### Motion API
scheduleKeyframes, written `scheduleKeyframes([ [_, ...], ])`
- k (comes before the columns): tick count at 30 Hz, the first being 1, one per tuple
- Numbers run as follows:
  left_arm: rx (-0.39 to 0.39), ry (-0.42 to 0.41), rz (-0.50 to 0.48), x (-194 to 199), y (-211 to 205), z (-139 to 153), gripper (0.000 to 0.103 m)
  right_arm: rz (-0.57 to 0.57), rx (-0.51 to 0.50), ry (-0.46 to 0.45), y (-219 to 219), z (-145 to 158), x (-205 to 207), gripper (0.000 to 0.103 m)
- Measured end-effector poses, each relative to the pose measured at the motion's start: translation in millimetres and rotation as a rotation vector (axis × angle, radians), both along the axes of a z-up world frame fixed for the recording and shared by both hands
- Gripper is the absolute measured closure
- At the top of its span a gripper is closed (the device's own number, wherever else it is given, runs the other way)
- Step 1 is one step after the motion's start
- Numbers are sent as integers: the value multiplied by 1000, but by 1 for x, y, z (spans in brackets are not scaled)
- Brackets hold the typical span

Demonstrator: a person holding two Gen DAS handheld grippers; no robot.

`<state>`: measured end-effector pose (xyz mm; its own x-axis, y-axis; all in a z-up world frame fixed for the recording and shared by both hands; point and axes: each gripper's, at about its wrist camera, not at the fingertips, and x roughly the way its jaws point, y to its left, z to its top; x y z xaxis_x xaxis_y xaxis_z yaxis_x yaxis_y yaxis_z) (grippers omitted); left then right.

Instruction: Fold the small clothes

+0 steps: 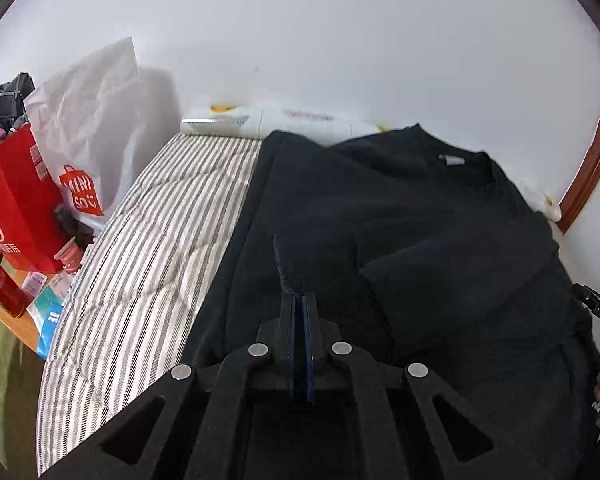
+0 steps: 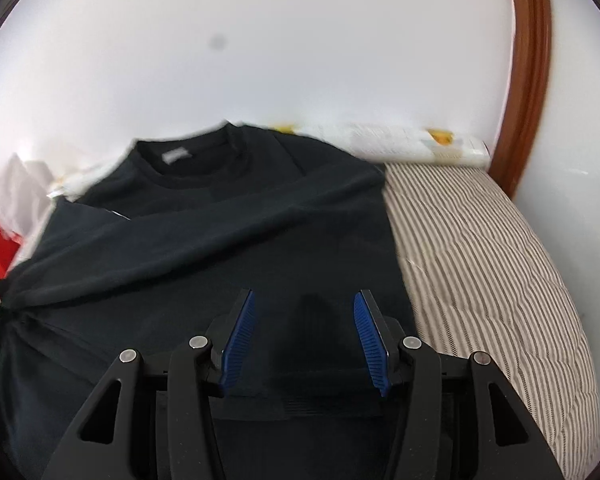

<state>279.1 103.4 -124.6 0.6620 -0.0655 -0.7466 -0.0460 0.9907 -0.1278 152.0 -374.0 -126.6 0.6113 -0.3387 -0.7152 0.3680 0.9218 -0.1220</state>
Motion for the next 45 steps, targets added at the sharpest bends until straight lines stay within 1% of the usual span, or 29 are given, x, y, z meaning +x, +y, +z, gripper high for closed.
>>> scheduleKeyframes([
  [2,2,19,-6,0,-3,-4,99,-37,4,58,-8,-13,1,52],
  [3,2,22,-5,0,-3,-5,99,-41,6,66,-10,-16,0,52],
  [6,5,25,-7,-4,-5,-5,97,-42,-5,49,-11,-13,-11,52],
  [10,35,4,1,-13,-8,0,97,-46,31,20,-12,-3,-28,52],
  [12,42,-5,4,-17,-9,5,97,-38,24,23,-8,3,-36,52],
  [15,38,-33,8,-29,-8,14,97,-48,0,7,-4,13,-51,52],
  [20,60,-54,12,-56,-7,27,97,-41,23,-5,-1,24,-82,52],
  [22,45,-55,12,-70,-4,30,97,-38,21,-7,2,26,-94,52],
  [26,17,-32,26,-96,1,26,97,-13,20,9,8,23,-122,52],
  [28,20,-13,21,-109,3,21,97,-5,23,31,10,18,-134,52],
  [30,43,17,7,-121,3,14,94,-13,28,35,10,14,-145,52],
  [32,34,30,-3,-132,4,9,94,-28,30,47,8,8,-157,52],
  [34,34,37,10,-144,6,5,87,-41,37,61,4,2,-168,52],
  [36,29,43,12,-156,9,0,68,-60,48,66,1,-3,-180,52],
  [37,22,42,12,-160,10,-1,63,-68,54,63,0,-5,-186,52],
  [38,14,42,14,-166,12,-3,53,-72,61,65,-1,-7,-191,52],
  [39,6,44,14,-171,14,-5,51,-70,71,69,-1,-10,-195,52],
  [41,-8,56,11,-179,17,-10,51,-62,87,79,1,-16,-204,52],
  [45,-17,76,11,-195,21,-19,51,-64,81,102,3,-29,-217,52],
])
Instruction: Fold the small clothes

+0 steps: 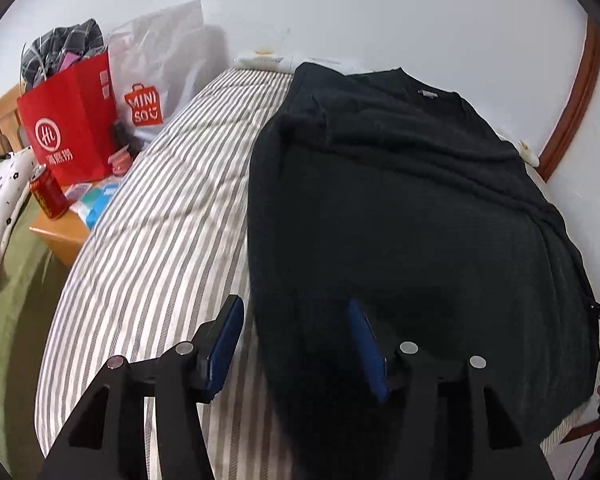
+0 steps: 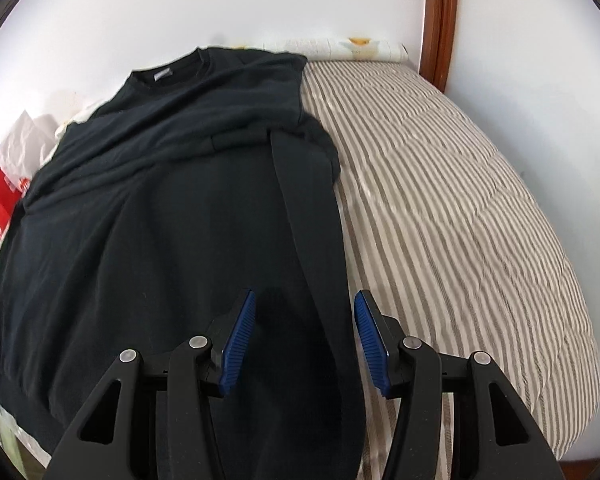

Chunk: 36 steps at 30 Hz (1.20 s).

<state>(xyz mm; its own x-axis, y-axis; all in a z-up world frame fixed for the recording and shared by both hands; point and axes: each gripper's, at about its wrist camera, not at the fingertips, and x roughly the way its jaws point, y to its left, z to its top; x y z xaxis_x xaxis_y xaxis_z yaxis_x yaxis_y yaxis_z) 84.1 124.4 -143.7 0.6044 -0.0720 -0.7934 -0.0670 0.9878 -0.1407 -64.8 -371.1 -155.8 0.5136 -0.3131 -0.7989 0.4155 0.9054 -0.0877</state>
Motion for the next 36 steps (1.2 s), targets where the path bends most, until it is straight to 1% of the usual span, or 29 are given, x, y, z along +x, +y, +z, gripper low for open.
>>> scheduleKeyframes([
  [3,-17,10,-9,-11,4,-7,51,6,7,-29,3,-1,-11,52],
  [5,-18,7,-18,-18,5,-10,51,21,32,-41,5,-2,-19,52],
  [7,-3,-5,-31,-24,2,-11,51,37,38,-48,8,-3,-24,52],
  [12,41,-22,-44,-31,-8,-13,54,62,-5,-63,20,-7,-32,52],
  [15,84,-28,-59,-34,-19,-13,57,54,-16,-77,23,-9,-33,52],
  [16,92,-31,-62,-35,-21,-13,61,54,-17,-79,24,-9,-33,52],
  [18,89,-36,-65,-36,-23,-12,68,59,-24,-82,28,-10,-33,55],
  [19,84,-38,-65,-36,-24,-12,71,67,-35,-81,30,-10,-33,59],
  [20,81,-40,-67,-37,-24,-12,78,80,-41,-82,32,-11,-33,69],
  [21,78,-43,-64,-36,-25,-12,88,97,-35,-89,34,-11,-33,77],
  [22,72,-44,-58,-36,-25,-12,93,111,-27,-93,36,-11,-33,91],
  [26,52,-33,-38,-36,-24,-8,96,126,-49,-107,41,-6,-35,93],
  [29,37,-63,-35,-44,-21,2,96,129,-8,-168,35,8,-48,94],
  [32,15,-94,-40,-54,-18,8,96,147,33,-209,31,21,-61,94],
  [36,-26,-96,-57,-67,-11,14,96,167,-11,-199,41,28,-71,94],
])
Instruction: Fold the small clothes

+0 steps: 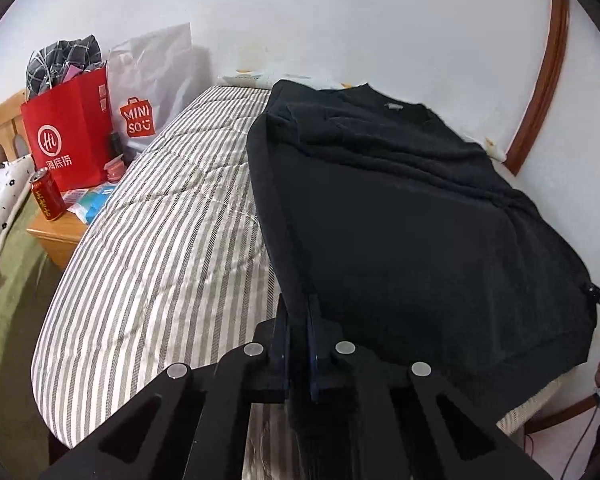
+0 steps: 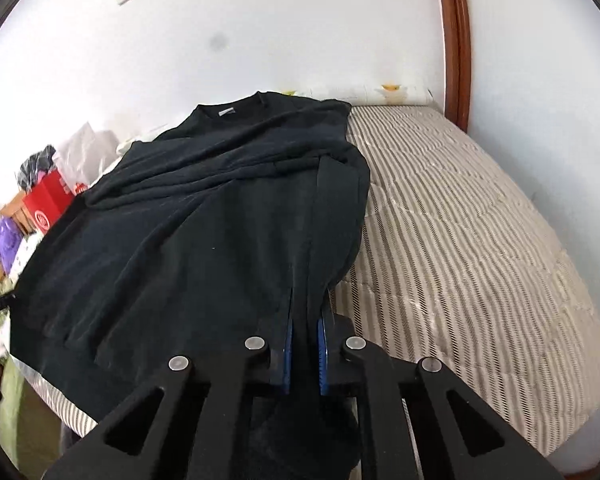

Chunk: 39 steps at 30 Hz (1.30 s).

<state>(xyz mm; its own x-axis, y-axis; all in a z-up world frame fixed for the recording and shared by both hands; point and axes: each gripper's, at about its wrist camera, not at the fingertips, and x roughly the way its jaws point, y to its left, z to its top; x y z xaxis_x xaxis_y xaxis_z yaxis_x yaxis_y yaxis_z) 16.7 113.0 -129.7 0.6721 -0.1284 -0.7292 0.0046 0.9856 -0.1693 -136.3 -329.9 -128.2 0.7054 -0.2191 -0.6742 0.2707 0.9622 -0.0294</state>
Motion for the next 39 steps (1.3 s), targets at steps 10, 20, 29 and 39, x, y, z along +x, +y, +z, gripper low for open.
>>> scheduleKeyframes([
  [10,-40,-85,-15,4,-3,33,96,4,-13,-93,7,34,10,94],
  [20,-5,-204,56,57,-5,79,96,-33,-3,-172,0,74,78,94],
  [29,9,-218,91,108,-5,84,96,-87,30,-138,-21,82,142,93],
  [39,50,-174,49,161,-11,69,96,-136,2,-65,-27,64,198,93],
])
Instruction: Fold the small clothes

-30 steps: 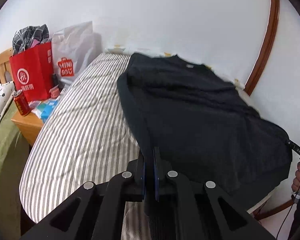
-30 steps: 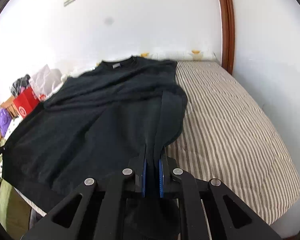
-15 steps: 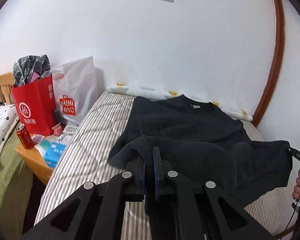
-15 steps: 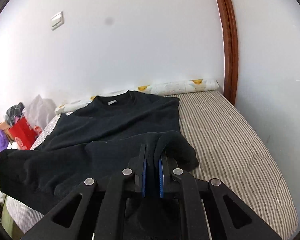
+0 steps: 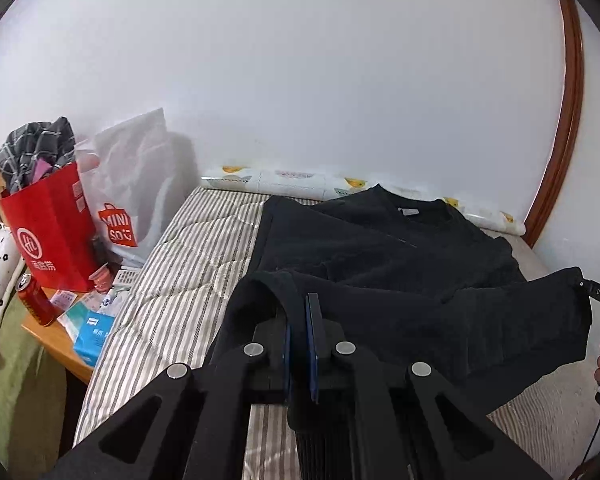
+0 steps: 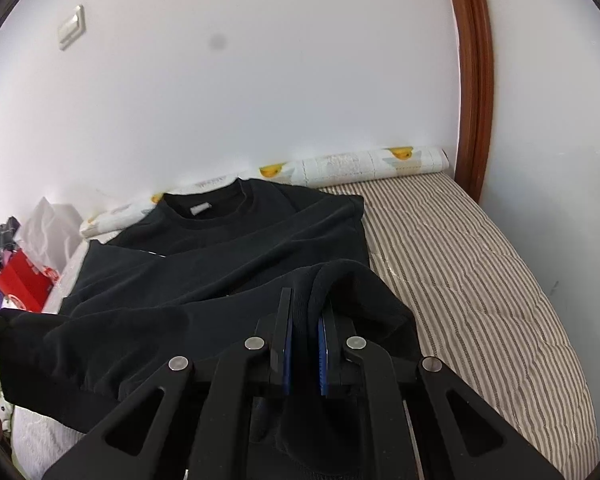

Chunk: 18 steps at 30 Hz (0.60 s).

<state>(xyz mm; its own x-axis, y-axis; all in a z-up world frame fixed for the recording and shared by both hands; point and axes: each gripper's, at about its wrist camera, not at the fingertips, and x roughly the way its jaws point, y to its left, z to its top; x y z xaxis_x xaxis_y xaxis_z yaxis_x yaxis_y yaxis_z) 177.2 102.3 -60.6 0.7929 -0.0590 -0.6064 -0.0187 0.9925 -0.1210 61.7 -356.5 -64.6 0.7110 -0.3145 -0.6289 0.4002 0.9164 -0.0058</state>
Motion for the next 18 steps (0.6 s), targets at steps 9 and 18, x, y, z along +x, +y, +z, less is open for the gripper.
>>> scheduleKeyframes([
  [9,-13,91,17,42,9,-25,96,-41,-12,77,-12,-24,42,93],
  [18,-15,152,26,68,15,-46,96,-67,-15,133,-28,-51,72,93],
])
